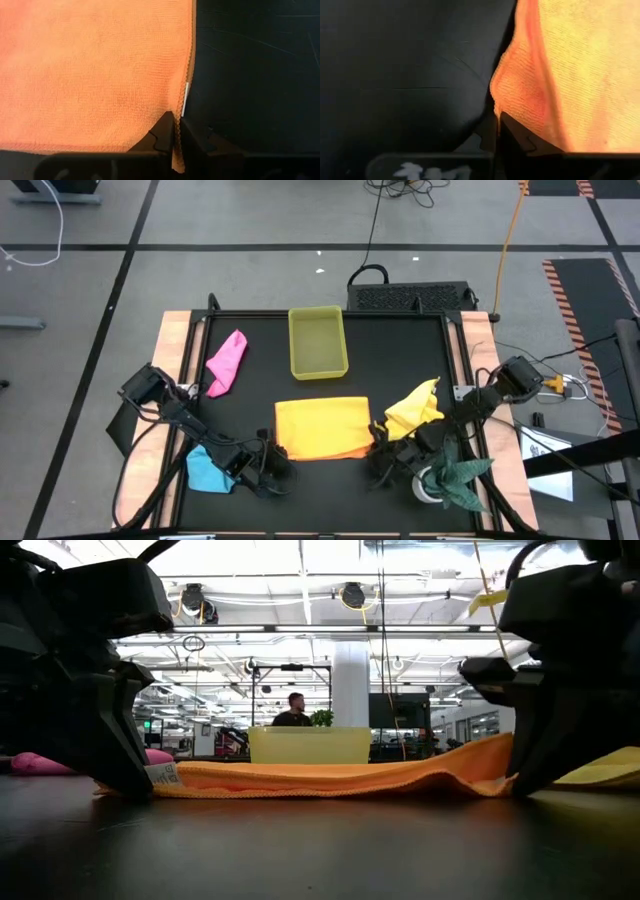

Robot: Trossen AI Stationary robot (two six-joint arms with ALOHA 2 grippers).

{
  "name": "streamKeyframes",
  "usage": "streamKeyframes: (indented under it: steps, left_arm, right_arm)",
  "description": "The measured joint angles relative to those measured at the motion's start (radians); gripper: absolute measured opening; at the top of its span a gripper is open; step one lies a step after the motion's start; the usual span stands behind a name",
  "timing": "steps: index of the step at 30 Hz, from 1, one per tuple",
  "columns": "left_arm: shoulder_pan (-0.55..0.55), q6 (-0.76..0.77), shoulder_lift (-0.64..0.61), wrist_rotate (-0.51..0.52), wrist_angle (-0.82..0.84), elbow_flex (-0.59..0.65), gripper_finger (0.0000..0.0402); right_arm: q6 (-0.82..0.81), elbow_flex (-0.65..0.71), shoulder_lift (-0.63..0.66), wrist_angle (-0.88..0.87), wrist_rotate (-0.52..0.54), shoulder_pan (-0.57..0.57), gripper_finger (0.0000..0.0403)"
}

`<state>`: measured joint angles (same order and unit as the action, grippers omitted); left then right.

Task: Fold microfiber towels
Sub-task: Fold the orange towel

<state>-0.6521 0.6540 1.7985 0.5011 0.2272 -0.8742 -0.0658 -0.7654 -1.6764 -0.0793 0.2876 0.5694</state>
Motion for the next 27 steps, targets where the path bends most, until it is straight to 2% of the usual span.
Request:
streamKeyframes:
  steps: [4, 10, 16, 22, 27]
  left_arm:
    - [0.000, 0.001, 0.000, -0.001, 0.000, 0.000, 0.0031]
    - [0.000, 0.001, 0.000, -0.014, 0.004, 0.000, 0.0031]
    - [0.000, 0.002, -0.001, -0.035, 0.020, -0.002, 0.0031]
    - [0.000, 0.004, -0.001, -0.039, 0.032, -0.002, 0.0031]
    - [0.000, 0.006, -0.001, -0.041, 0.032, -0.002, 0.0031]
  right_arm:
    - [0.036, 0.000, -0.001, -0.013, -0.049, -0.027, 0.0005]
    - [0.106, 0.001, 0.014, -0.070, -0.056, -0.034, 0.0006]
    - [0.091, 0.003, 0.068, -0.158, -0.064, -0.024, 0.0006]
    - [0.054, 0.003, 0.070, -0.182, -0.059, -0.018, 0.0007]
    - [0.013, 0.004, 0.075, -0.184, -0.065, -0.011, 0.0038]
